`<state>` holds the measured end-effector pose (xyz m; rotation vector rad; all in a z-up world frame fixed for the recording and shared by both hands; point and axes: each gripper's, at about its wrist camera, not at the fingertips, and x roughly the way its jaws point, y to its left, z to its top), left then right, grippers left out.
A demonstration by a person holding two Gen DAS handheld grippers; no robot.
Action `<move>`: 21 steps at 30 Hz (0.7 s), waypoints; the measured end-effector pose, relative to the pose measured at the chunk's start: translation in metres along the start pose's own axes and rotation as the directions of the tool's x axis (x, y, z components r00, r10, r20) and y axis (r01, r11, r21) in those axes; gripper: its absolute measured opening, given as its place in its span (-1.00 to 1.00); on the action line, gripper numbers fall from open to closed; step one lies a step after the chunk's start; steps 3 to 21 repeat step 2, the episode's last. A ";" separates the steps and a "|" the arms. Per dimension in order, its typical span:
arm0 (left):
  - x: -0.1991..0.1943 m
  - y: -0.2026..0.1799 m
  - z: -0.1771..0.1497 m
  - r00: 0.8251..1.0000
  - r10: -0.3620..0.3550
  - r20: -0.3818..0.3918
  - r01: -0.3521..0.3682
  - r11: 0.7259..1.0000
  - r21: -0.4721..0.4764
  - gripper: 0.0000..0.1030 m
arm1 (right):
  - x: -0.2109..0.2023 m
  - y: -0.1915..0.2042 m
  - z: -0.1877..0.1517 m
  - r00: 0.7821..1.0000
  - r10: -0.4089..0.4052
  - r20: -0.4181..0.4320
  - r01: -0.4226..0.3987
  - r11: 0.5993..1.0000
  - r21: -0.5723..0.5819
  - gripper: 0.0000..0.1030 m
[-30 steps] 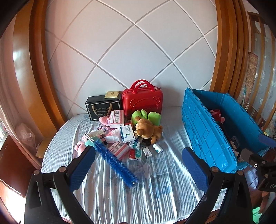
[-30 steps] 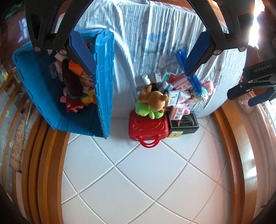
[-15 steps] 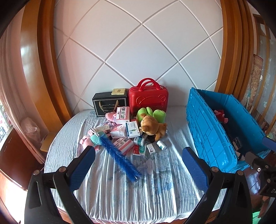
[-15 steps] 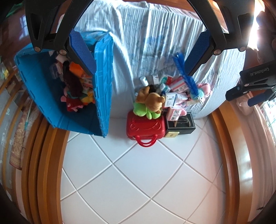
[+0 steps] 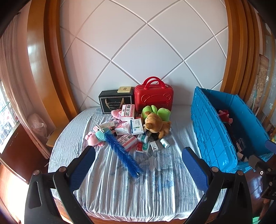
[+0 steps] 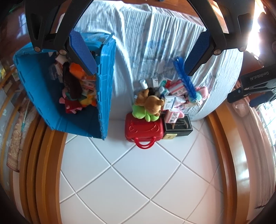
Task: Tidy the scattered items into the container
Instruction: 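Move both tools back over the remaining items on the bed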
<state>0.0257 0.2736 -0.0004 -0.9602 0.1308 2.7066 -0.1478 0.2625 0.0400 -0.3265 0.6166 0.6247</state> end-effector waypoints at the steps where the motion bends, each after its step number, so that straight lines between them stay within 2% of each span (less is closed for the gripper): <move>1: -0.001 0.000 0.000 1.000 0.003 0.002 -0.003 1.000 -0.003 0.98 | -0.001 -0.001 0.000 1.000 0.001 0.000 -0.001 1.000 0.000 1.00; 21: -0.001 0.000 0.000 1.000 0.010 0.003 -0.010 1.000 -0.003 0.98 | -0.002 -0.002 0.000 1.000 0.001 0.001 -0.001 1.000 0.000 1.00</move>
